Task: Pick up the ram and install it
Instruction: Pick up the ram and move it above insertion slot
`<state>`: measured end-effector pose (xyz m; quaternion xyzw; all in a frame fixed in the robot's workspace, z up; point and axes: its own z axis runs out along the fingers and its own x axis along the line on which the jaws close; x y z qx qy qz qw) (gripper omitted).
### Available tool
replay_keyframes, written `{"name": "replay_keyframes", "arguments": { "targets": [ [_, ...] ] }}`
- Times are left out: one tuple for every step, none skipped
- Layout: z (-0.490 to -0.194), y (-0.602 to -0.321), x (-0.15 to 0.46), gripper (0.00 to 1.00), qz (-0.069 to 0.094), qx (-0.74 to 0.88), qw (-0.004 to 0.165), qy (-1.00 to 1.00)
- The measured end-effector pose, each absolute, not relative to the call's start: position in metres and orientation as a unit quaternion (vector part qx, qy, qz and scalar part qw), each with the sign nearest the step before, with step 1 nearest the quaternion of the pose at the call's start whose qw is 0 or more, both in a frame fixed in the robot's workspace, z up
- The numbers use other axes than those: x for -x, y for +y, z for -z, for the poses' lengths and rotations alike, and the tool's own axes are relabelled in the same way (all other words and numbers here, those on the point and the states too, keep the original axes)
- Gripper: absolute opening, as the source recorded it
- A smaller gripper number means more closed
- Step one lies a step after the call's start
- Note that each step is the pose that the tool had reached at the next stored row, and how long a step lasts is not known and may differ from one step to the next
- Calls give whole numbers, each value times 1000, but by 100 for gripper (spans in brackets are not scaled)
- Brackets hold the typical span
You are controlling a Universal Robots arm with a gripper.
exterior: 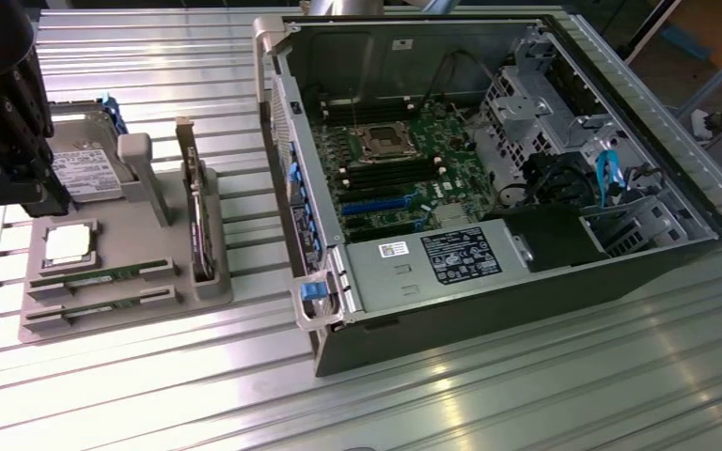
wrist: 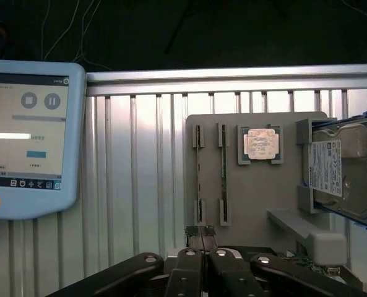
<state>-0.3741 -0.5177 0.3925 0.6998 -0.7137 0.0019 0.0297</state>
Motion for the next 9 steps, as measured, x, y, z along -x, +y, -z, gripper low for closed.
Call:
{"name": "replay_keyframes", "arguments": {
  "targets": [
    [-392, -518, 374, 11, -2, -700, 30, -714],
    [-393, -518, 374, 11, -2, -700, 30, -714],
    [-392, -518, 374, 11, -2, -700, 30, -714],
    [-392, -518, 374, 11, -2, -700, 30, -714],
    [-392, -518, 374, 11, -2, -700, 30, -714],
    [-392, -518, 374, 11, -2, -700, 30, -714],
    [-392, -518, 374, 11, -2, -700, 30, -714],
    [-392, -518, 374, 11, -2, -700, 29, -714],
    [-391, -518, 374, 11, -2, -700, 29, -714]
  ]
}}
